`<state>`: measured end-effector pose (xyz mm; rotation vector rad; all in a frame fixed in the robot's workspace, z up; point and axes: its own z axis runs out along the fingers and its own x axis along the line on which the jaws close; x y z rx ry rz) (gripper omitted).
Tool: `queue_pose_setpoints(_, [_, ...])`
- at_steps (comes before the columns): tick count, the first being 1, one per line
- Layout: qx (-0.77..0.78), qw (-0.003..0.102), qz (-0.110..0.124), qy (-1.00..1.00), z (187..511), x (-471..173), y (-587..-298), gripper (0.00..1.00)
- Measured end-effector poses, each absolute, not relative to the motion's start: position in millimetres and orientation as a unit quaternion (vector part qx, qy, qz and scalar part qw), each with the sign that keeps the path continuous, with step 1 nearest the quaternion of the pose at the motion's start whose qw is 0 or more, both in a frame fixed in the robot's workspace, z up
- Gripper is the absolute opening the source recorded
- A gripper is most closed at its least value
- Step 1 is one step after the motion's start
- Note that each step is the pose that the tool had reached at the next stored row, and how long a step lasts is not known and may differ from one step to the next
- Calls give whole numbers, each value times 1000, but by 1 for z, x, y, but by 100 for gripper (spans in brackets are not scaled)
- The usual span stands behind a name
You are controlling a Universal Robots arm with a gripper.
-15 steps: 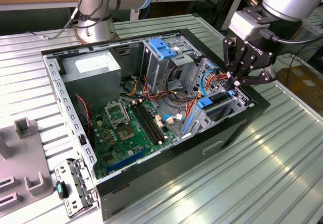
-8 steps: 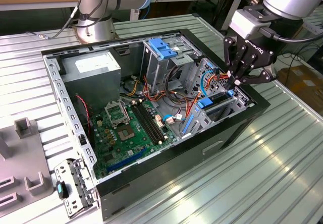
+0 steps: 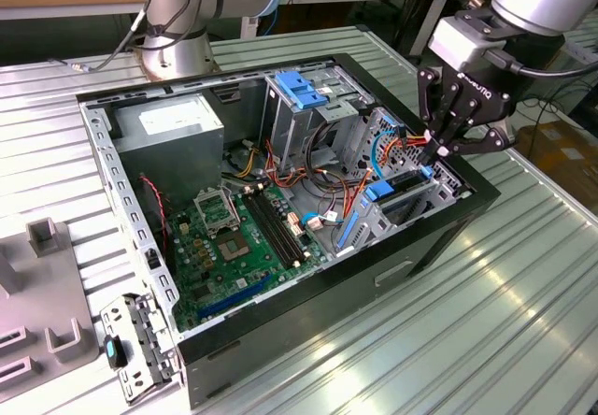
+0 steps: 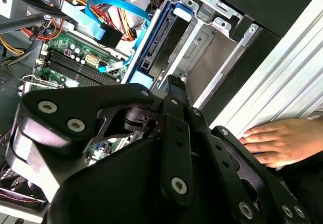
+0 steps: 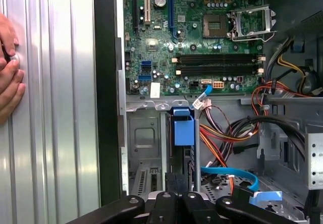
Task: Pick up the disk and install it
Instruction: 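Insert the first disk wire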
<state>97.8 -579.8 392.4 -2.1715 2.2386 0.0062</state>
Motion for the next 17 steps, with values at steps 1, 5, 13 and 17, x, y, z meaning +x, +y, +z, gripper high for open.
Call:
queue_pose_setpoints(1, [-696,11,2,718,392,98,-580,11])
queue_pose_setpoints(5, [-698,11,2,716,392,99,-580,11])
queue_pose_setpoints(13, [-707,11,2,707,395,99,-580,11])
queue_pose_setpoints(17, [-711,11,2,703,395,101,-580,11])
